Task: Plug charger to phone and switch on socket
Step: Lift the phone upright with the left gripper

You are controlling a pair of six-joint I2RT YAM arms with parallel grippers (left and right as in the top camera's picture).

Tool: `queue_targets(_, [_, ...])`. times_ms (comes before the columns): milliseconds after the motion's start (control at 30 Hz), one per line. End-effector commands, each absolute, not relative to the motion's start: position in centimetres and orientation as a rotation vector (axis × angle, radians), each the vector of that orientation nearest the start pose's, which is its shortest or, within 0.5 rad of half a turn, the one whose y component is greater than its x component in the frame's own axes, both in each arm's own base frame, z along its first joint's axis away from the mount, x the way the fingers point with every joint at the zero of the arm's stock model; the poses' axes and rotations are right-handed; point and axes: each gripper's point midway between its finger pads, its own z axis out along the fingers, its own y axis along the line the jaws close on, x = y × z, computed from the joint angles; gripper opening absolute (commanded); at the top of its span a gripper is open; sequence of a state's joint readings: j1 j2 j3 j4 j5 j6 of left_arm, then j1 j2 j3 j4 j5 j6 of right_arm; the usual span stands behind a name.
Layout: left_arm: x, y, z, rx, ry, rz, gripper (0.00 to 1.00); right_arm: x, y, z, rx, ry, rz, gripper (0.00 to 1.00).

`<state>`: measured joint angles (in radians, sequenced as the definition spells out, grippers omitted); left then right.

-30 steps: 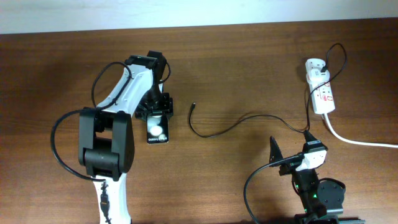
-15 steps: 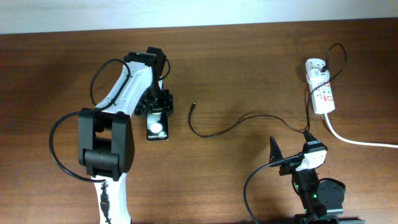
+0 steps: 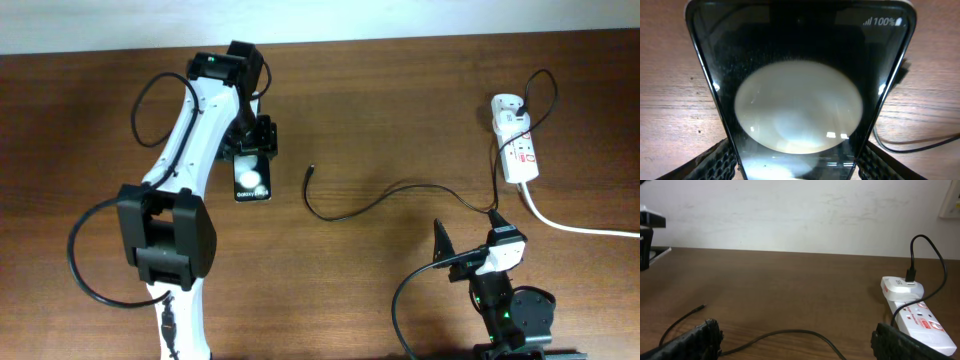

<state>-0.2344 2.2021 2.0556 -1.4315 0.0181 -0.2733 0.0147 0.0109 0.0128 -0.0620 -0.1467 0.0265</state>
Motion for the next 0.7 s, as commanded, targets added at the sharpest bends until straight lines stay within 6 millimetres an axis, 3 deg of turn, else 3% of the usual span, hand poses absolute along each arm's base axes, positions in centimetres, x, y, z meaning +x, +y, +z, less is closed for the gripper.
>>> queue_targets(0, [42.4, -10.2, 12.0, -0.088, 3.103, -0.052, 0.54, 24.4, 2.9, 16.0, -0.099, 1.63, 0.158, 0.99])
queue_targets(267, [42.0, -12.7, 12.3, -0.082, 3.121, -0.278, 0.54, 24.4, 3.0, 16.0, -0.099, 1.63, 0.158, 0.99])
queue_targets(567, [38.9, -13.8, 12.7, -0.105, 3.243, -0.408, 0.48, 24.4, 2.9, 16.0, -0.099, 1.63, 0.157, 0.99])
queue_targets(667, [37.9, -13.6, 12.8, -0.116, 3.285, -0.396, 0.41, 24.4, 3.0, 16.0, -0.099, 1.63, 0.158, 0.99])
